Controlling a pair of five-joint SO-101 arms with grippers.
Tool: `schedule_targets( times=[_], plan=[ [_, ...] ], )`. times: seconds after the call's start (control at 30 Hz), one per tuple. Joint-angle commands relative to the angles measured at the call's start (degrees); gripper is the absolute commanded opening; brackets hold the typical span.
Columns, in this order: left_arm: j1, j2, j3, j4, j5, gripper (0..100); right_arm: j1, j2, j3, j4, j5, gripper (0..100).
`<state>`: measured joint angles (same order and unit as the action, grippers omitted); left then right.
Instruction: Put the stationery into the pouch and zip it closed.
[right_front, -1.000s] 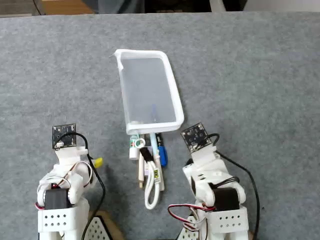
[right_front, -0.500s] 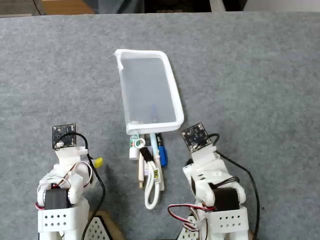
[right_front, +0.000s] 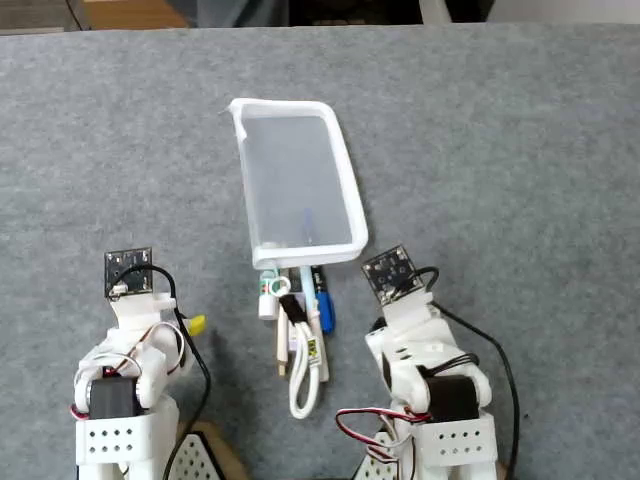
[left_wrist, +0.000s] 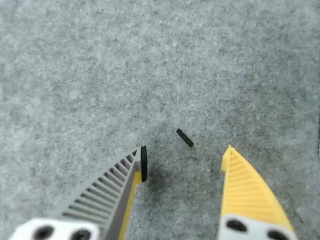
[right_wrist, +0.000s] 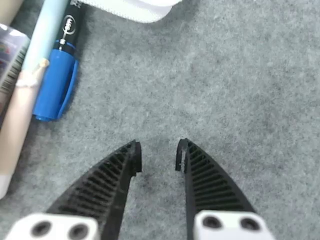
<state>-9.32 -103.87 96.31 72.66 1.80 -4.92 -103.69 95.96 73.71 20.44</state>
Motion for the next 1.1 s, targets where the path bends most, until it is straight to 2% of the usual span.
schedule_targets(
  times=[0.0, 0.47, 0.53, 0.63, 0.67, 0.77, 1.07],
  plan=[
    [0.2, -0.4, 1.0, 0.1, 0.2, 26, 0.3, -2.9, 0.7, 0.2, 0.1, 13.5],
    [-0.3, -0.4, 1.0, 0.4, 0.1, 25, -0.4, -3.0, 0.7, -0.2, -0.4, 13.5],
    [-0.3, -0.4, 1.0, 0.4, 0.1, 20, -0.4, -3.1, 0.7, -0.2, -0.4, 13.5],
    [-0.3, -0.4, 1.0, 0.4, -0.1, 3, -0.4, -3.1, 0.7, -0.2, -0.4, 13.5],
    [-0.3, -0.4, 1.0, 0.4, -0.2, 3, -0.4, -3.1, 0.7, -0.2, -0.4, 13.5],
    [-0.3, -0.4, 1.0, 0.4, -0.2, 9, -0.4, -3.1, 0.7, -0.3, -0.4, 13.5],
    [-2.2, -0.4, 1.0, -0.4, -0.3, 9, -0.3, -3.2, 0.7, -2.0, 0.0, 13.6]
  ],
)
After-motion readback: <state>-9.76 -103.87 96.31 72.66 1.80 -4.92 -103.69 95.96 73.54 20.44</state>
